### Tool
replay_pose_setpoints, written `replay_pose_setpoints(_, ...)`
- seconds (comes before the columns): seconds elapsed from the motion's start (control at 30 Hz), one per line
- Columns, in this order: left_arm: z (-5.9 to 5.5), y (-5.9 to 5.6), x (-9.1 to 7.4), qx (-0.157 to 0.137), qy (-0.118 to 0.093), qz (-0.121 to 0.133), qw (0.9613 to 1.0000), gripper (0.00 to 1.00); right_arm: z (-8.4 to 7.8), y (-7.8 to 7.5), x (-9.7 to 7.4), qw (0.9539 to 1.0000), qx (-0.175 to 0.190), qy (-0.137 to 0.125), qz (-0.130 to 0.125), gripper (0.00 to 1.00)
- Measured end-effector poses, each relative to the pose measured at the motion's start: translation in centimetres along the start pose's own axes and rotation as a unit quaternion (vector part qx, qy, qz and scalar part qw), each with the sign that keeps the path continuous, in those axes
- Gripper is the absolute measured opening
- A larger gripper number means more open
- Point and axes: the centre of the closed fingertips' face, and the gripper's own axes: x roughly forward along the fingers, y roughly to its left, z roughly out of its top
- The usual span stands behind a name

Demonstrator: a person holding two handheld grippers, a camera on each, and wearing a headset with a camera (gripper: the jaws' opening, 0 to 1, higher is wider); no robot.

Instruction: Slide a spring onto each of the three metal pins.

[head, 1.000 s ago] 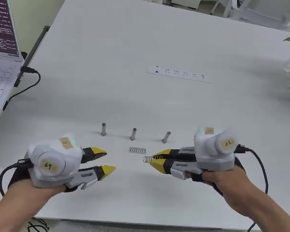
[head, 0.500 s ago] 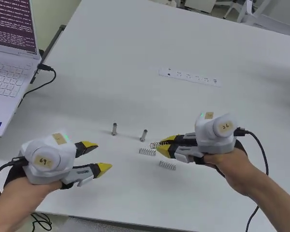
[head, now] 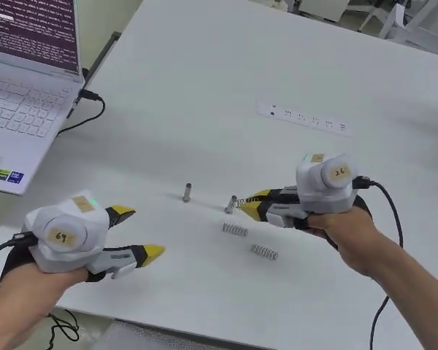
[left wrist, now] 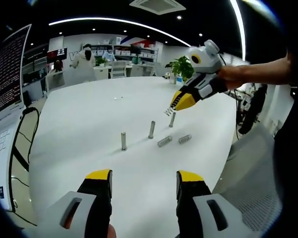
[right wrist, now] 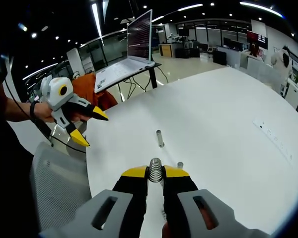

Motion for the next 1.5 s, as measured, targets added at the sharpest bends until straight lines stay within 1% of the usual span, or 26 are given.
replay_pose_setpoints(0.2,0.1,0.0,0.0,-0.005,-0.002,0.001,1.0000,0.47,1.2,-0.2,1.2,1.0000,-0.007,0.003,0.006,0.08)
replay_pose_setpoints(0.47,0.0,-0.4,0.0,0.002,0.003,-0.002,1.0000,0.48,2.8,-0.7,2.8,0.9996,-0.022,0.010,0.012,0.08)
replay_pose_setpoints(0.6,-0.1,-0.5,-0.1,0.000,0.004,-0.002,1.0000,0.48,3.3,-0.9,3.7,0.9991,-0.035,0.018,0.014,0.08)
replay_pose_setpoints(0.7,-0.3,-0.5,-0.1,0.004,0.008,-0.002,1.0000,0.48,3.5,-0.8,4.2,0.9986,-0.043,0.023,0.018,0.08)
replay_pose_setpoints(0.97,-0.5,-0.2,-0.5,0.001,0.007,0.002,1.0000,0.47,4.2,-0.7,6.2,0.9973,-0.059,0.037,0.027,0.08)
replay_pose_setpoints(1.2,-0.3,0.3,-0.8,-0.002,0.003,0.008,1.0000,0.47,4.3,-0.8,7.5,0.9966,-0.062,0.043,0.031,0.09)
replay_pose_setpoints(1.3,-0.1,0.5,-0.9,-0.004,0.000,0.009,1.0000,0.48,4.0,-0.7,8.0,0.9964,-0.061,0.048,0.033,0.09)
replay_pose_setpoints(1.37,-0.1,0.7,-1.0,-0.003,0.000,0.011,0.9999,0.48,3.7,-0.5,8.2,0.9960,-0.062,0.054,0.034,0.09)
replay_pose_setpoints(1.47,0.1,0.9,-1.0,-0.004,-0.002,0.012,0.9999,0.48,2.9,-0.9,8.6,0.9940,-0.076,0.072,0.032,0.09)
replay_pose_setpoints(1.5,0.1,0.9,-1.0,-0.004,-0.002,0.013,0.9999,0.48,2.8,-0.9,8.7,0.9937,-0.078,0.075,0.032,0.09)
